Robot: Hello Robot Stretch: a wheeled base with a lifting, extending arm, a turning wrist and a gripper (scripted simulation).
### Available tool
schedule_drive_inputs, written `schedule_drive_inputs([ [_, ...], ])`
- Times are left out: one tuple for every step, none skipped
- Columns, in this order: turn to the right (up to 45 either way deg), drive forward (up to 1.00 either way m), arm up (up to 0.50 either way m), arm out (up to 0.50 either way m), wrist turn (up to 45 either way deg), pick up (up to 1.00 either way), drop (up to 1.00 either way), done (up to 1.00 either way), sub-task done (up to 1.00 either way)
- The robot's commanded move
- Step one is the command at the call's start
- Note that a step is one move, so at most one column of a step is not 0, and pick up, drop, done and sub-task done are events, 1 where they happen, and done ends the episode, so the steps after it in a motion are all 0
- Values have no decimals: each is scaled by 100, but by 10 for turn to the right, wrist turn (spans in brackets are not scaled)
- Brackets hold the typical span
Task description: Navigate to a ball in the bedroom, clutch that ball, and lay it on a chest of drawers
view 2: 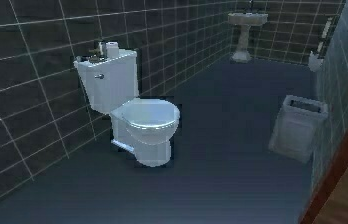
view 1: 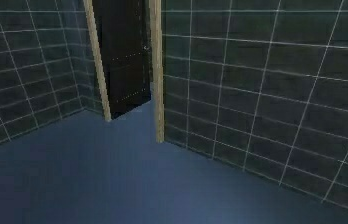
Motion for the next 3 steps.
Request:
schedule_drive_inputs([
  [-120, 0, 0, 0, 0, 0, 0, 0, 0],
  [0, 35, 0, 0, 0, 0, 0, 0, 0],
  [-60, 0, 0, 0, 0, 0, 0, 0, 0],
])
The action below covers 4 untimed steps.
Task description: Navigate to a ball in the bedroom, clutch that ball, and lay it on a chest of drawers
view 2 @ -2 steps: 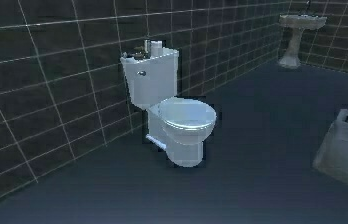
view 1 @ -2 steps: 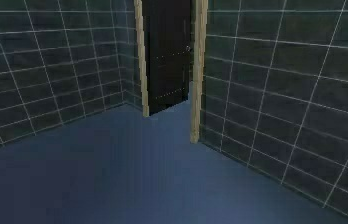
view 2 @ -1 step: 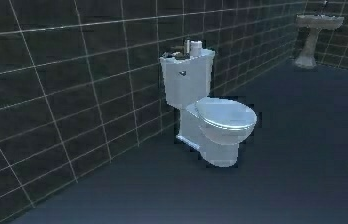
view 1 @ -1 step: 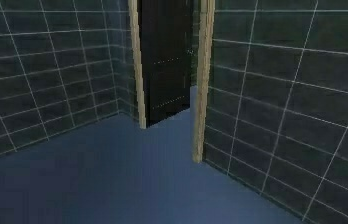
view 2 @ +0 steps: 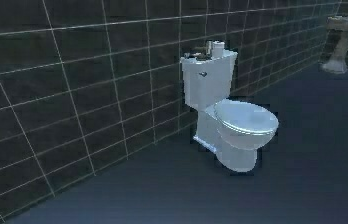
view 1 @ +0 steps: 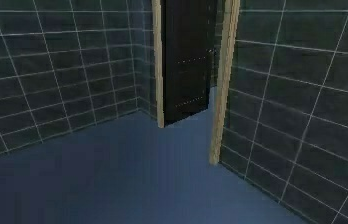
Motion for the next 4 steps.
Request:
schedule_drive_inputs([
  [0, 100, 0, 0, 0, 0, 0, 0, 0],
  [-60, 0, 0, 0, 0, 0, 0, 0, 0],
  [0, 65, 0, 0, 0, 0, 0, 0, 0],
  [450, 0, 0, 0, 0, 0, 0, 0, 0],
])
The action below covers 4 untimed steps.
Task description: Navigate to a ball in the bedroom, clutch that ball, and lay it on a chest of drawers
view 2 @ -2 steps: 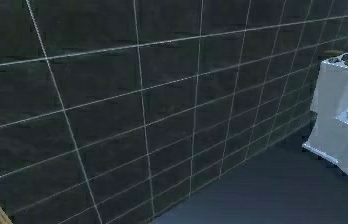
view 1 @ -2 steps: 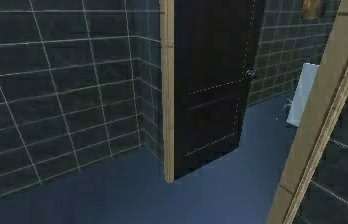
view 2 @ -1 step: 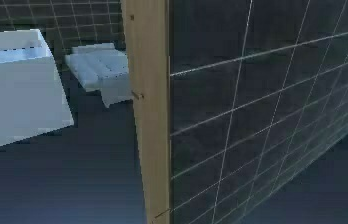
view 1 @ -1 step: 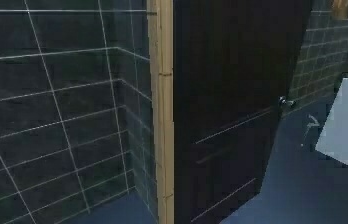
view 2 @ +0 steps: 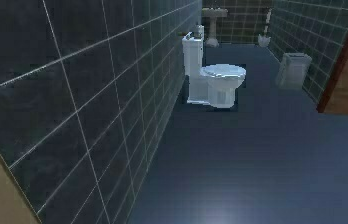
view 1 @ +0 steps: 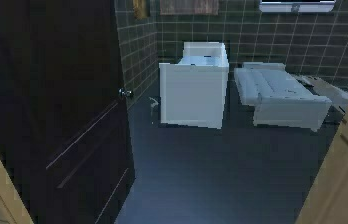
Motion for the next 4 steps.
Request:
schedule_drive_inputs([
  [60, 0, 0, 0, 0, 0, 0, 0, 0],
  [0, 45, 0, 0, 0, 0, 0, 0, 0],
  [450, 0, 0, 0, 0, 0, 0, 0, 0],
  [120, 0, 0, 0, 0, 0, 0, 0, 0],
])
